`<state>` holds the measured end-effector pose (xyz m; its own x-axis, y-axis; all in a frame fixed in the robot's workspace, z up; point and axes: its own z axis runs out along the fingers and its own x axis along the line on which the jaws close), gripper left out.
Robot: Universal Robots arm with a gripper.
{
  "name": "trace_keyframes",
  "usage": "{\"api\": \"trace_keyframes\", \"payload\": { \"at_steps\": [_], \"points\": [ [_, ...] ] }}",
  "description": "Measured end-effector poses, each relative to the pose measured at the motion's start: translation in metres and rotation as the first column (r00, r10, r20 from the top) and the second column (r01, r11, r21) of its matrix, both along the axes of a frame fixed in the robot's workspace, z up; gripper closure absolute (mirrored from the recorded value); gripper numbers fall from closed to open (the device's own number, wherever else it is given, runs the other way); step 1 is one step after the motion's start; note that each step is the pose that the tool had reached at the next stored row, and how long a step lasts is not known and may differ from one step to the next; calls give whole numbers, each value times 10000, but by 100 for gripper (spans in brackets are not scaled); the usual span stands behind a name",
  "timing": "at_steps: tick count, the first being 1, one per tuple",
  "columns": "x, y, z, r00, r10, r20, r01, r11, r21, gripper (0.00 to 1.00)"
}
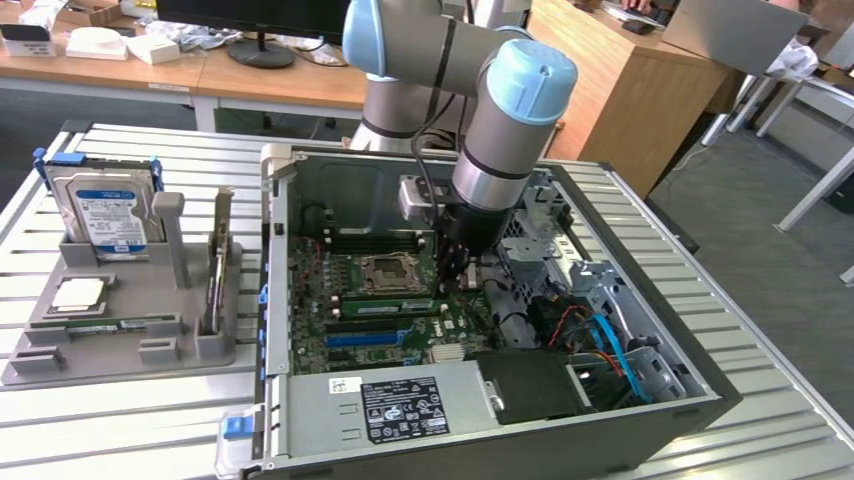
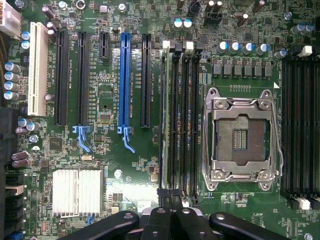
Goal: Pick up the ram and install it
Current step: 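Press down the ram until it locks into place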
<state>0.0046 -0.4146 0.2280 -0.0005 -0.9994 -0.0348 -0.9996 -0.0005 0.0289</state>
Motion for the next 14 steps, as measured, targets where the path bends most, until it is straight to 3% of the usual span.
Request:
{"api": "trace_keyframes", "payload": {
  "at_steps": [14],
  "points": [
    [1,0,-27,10000,2,0,-2,10000,1,90]
  ]
}}
